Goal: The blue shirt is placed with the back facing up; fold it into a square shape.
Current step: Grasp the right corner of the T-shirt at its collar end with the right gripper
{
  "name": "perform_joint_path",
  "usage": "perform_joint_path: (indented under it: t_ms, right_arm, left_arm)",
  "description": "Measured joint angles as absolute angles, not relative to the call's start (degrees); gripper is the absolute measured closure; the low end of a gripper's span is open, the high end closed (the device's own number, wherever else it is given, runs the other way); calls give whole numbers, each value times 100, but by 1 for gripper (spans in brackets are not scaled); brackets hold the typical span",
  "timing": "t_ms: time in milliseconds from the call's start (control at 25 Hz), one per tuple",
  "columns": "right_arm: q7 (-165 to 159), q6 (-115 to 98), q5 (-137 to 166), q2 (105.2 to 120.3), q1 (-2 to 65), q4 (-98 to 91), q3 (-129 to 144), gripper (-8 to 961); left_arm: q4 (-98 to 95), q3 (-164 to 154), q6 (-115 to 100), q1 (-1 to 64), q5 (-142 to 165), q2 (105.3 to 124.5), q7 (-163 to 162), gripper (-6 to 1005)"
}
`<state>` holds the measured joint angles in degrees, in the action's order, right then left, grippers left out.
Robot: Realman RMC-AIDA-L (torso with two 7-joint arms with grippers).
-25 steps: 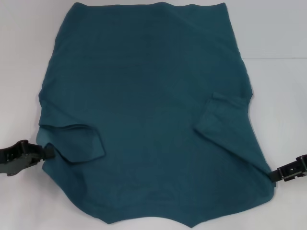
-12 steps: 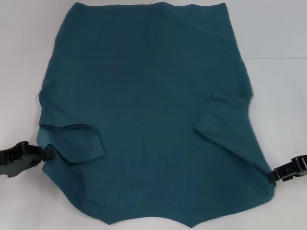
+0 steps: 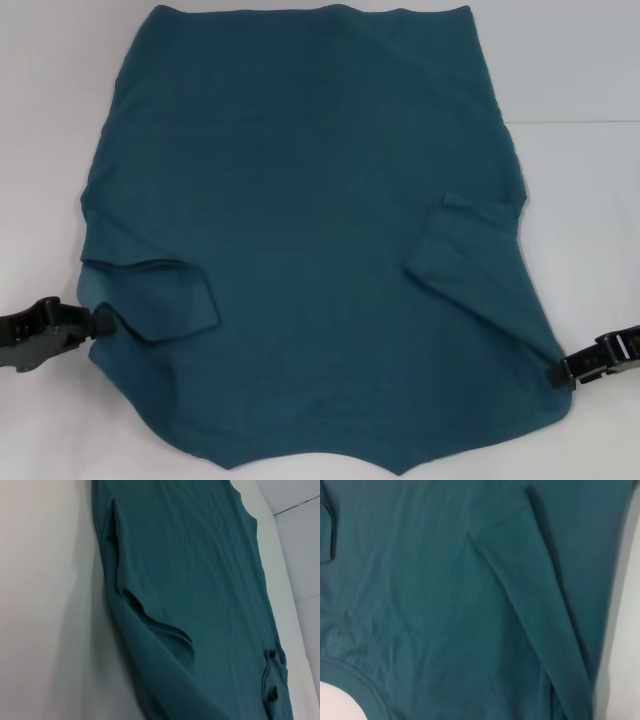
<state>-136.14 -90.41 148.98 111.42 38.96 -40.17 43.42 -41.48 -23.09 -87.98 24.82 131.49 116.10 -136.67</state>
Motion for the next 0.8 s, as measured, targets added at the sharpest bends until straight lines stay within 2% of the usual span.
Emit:
perform_joint_path:
  t_ms: [800]
  right_arm:
    - [-13675,-8932,15087,11346,4084,-4000,4351,526]
  left_arm:
    - [-4149,-2294,-8788,2478,13149,11619,-13658,991]
